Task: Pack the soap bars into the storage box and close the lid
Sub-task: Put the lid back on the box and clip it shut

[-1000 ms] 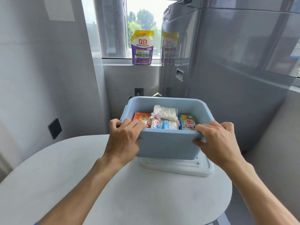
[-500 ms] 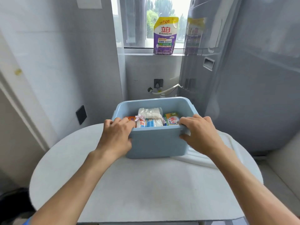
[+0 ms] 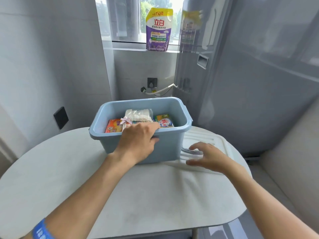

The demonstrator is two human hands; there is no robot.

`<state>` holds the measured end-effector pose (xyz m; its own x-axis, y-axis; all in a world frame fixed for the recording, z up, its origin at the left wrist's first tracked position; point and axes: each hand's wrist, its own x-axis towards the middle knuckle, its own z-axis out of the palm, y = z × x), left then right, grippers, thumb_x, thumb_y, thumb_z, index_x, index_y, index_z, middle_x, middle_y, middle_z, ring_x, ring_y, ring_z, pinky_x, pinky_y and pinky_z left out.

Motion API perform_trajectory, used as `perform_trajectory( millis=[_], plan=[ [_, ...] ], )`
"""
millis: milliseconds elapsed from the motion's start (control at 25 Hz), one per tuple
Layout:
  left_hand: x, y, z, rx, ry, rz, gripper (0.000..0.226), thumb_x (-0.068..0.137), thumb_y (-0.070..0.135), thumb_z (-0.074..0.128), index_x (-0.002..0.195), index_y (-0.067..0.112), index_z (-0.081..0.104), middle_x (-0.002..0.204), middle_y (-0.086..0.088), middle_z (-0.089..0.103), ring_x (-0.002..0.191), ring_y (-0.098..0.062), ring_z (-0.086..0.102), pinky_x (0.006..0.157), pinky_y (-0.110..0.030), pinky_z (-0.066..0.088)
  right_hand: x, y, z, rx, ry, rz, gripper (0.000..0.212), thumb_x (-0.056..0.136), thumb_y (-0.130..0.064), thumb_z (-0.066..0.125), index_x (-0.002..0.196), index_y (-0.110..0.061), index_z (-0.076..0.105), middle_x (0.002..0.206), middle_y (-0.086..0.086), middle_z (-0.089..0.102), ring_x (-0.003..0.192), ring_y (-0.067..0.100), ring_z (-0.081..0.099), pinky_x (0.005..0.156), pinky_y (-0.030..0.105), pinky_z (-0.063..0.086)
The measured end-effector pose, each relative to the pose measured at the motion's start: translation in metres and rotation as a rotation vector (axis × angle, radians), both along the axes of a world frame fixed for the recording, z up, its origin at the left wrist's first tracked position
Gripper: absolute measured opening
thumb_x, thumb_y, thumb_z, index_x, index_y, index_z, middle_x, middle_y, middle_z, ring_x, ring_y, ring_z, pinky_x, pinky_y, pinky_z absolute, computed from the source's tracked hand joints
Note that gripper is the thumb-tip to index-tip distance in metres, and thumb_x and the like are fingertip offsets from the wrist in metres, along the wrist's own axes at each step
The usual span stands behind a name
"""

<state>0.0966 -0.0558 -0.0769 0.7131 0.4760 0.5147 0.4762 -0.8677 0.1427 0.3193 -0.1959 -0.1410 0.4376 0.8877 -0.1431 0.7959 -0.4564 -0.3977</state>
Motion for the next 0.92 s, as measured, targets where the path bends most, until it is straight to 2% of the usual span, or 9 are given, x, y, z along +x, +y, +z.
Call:
perform_trajectory(
  millis=[80, 240, 320, 480, 640, 800, 920],
  plan=[
    [0.003, -0.001, -0.001, 0.015, -0.005, 0.022, 0.016, 0.081, 0.028, 0.071, 0.088, 0.017, 0.06, 0.088, -0.004, 0.074, 0.08, -0.034, 0.066, 0.06, -0.034, 0.038, 0.0, 0.006, -0.008, -0.109, -0.155, 0.06, 0.07, 0.064, -0.061, 0.074, 0.124, -0.028, 0.056, 0.128, -0.011, 0.051, 0.115, 0.021, 0.044, 0.093, 0.041, 0.04],
    [0.001, -0.002, -0.003, 0.038, -0.037, 0.03, 0.019, 0.078, 0.026, 0.075, 0.08, 0.017, 0.058, 0.078, -0.004, 0.073, 0.07, -0.036, 0.065, 0.055, -0.032, 0.032, -0.005, 0.019, -0.01, -0.1, -0.286, 0.035, 0.077, 0.057, -0.059, 0.081, 0.121, -0.021, 0.058, 0.117, -0.001, 0.054, 0.107, 0.024, 0.046, 0.077, 0.037, 0.042],
    [0.001, -0.002, -0.003, 0.045, -0.048, 0.043, 0.02, 0.077, 0.026, 0.076, 0.078, 0.017, 0.058, 0.074, -0.004, 0.072, 0.067, -0.036, 0.064, 0.054, -0.031, 0.03, -0.007, 0.02, -0.008, -0.108, -0.302, 0.04, 0.076, 0.057, -0.057, 0.083, 0.119, -0.02, 0.058, 0.115, 0.0, 0.056, 0.106, 0.024, 0.047, 0.073, 0.035, 0.04],
    [0.001, -0.001, -0.004, 0.07, -0.072, 0.052, 0.021, 0.075, 0.026, 0.078, 0.076, 0.018, 0.058, 0.069, -0.003, 0.071, 0.064, -0.035, 0.064, 0.053, -0.03, 0.028, -0.009, 0.02, -0.005, -0.144, -0.336, 0.012, 0.076, 0.053, -0.061, 0.081, 0.113, -0.023, 0.055, 0.111, -0.003, 0.055, 0.104, 0.022, 0.046, 0.078, 0.037, 0.04],
    [-0.001, 0.003, -0.005, 0.07, -0.099, 0.056, 0.018, 0.076, 0.025, 0.077, 0.078, 0.017, 0.062, 0.073, -0.002, 0.073, 0.067, -0.035, 0.064, 0.054, -0.03, 0.028, -0.009, 0.018, -0.002, -0.193, -0.338, -0.053, 0.075, 0.042, -0.062, 0.08, 0.1, -0.023, 0.053, 0.098, -0.004, 0.052, 0.092, 0.02, 0.044, 0.072, 0.036, 0.035],
    [-0.002, 0.007, -0.005, 0.062, -0.122, 0.057, 0.017, 0.074, 0.022, 0.079, 0.079, 0.015, 0.064, 0.073, -0.003, 0.073, 0.066, -0.035, 0.064, 0.055, -0.03, 0.03, 0.008, 0.006, 0.007, -0.189, -0.229, -0.186, 0.071, 0.039, -0.047, 0.082, 0.098, -0.023, 0.05, 0.1, -0.002, 0.049, 0.089, 0.021, 0.051, 0.067, 0.035, 0.043],
    [0.0, 0.008, -0.006, 0.058, -0.115, 0.043, 0.017, 0.073, 0.022, 0.08, 0.079, 0.016, 0.064, 0.074, -0.003, 0.073, 0.067, -0.034, 0.064, 0.055, -0.031, 0.034, 0.027, -0.011, 0.021, -0.151, -0.208, -0.323, 0.076, 0.037, -0.044, 0.082, 0.101, -0.019, 0.051, 0.103, 0.002, 0.049, 0.088, 0.026, 0.056, 0.07, 0.037, 0.051]
  ],
)
